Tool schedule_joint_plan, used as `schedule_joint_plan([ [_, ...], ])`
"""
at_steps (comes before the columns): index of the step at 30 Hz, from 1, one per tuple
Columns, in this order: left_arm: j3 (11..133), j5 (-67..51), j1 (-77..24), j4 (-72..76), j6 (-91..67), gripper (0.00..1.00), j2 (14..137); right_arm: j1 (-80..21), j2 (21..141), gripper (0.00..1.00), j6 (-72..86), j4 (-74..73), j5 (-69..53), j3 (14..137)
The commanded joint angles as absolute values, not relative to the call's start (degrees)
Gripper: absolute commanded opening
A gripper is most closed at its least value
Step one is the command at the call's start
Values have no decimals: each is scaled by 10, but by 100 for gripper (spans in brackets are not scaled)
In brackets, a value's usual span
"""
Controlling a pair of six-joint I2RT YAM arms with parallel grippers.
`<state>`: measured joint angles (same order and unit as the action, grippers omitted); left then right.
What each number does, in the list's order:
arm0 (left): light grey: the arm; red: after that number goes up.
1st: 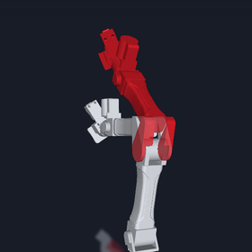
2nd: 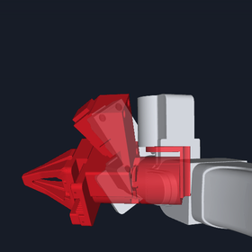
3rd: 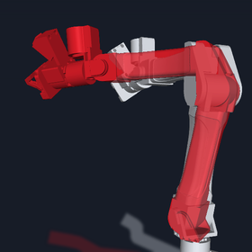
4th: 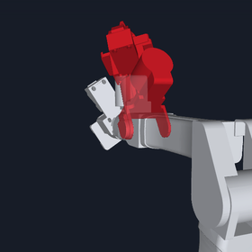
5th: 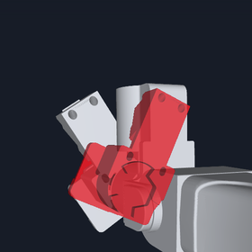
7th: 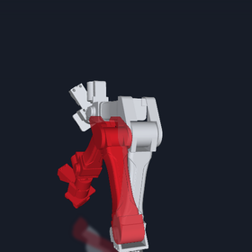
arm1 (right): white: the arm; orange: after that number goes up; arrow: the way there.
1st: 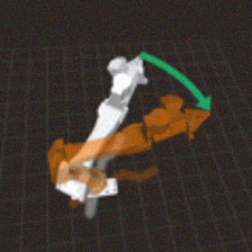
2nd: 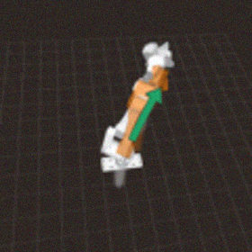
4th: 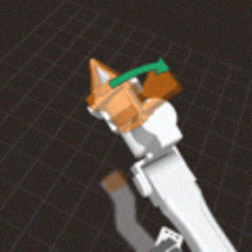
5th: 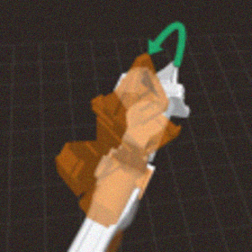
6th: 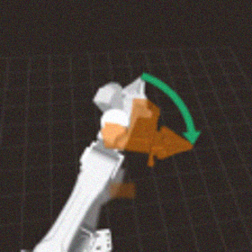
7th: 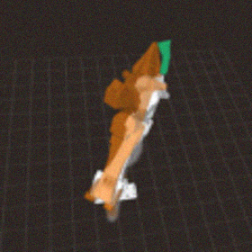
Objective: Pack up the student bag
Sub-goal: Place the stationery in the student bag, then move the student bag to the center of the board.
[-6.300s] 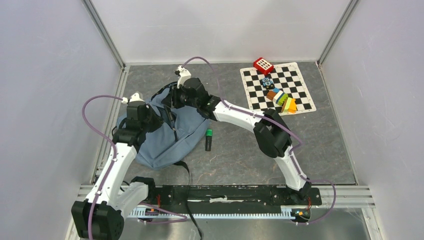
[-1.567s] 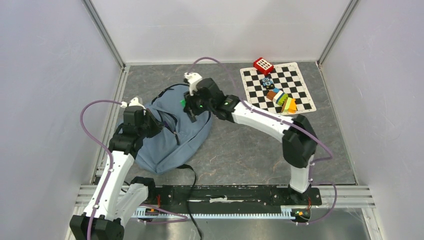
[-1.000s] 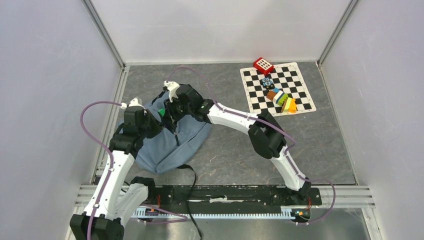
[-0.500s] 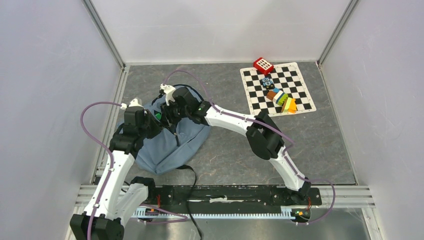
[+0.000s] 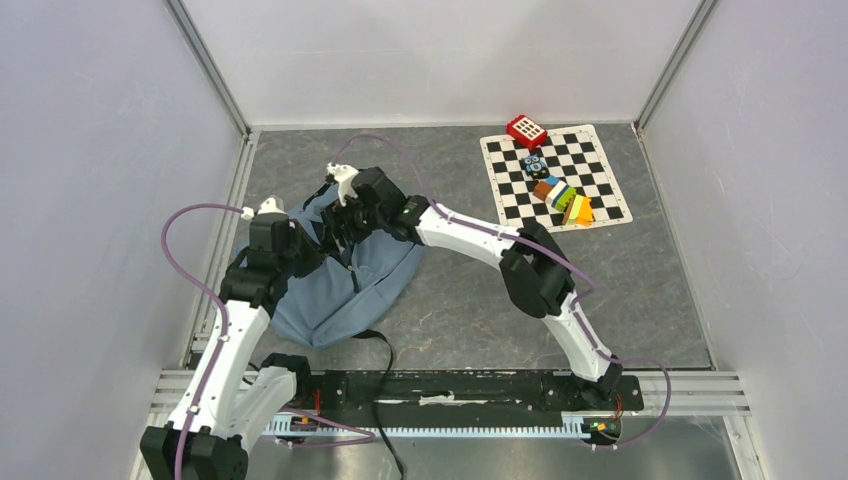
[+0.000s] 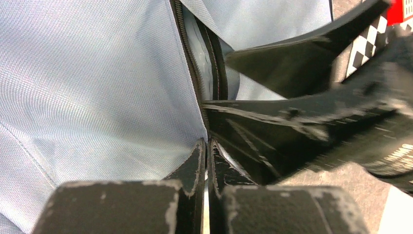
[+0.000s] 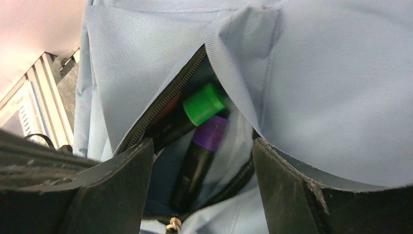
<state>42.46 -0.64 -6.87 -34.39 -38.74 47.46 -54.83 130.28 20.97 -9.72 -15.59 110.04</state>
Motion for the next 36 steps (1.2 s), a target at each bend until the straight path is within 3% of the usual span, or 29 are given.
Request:
schedule_joint_plan([
  [1,415,-2,-71,-334,-395,2,479,-528,1193,80,145,-100,-114,1088],
  [6,424,25,-70,-330,-381,2,512,-484,1117,86,100,-119,-8,994],
  [10,430,41,-71,-329,-374,2,547,-436,1085,86,101,-135,11,923],
  [19,425,46,-70,-292,-368,2,601,-412,1113,87,109,-144,-78,860],
  [22,420,54,-69,-273,-363,2,621,-412,1137,83,125,-138,-126,868],
  [24,417,63,-69,-255,-362,2,633,-412,1148,76,132,-136,-137,872],
  [25,415,64,-69,-245,-361,2,640,-412,1150,67,133,-139,-136,875],
  [30,411,56,-69,-175,-345,4,672,-401,1119,4,135,-150,-77,863],
  [33,420,21,-69,-157,-319,20,690,-386,1085,0,119,-165,-37,856],
  [36,429,-27,-71,-153,-301,45,694,-372,1050,0,92,-188,-4,846],
])
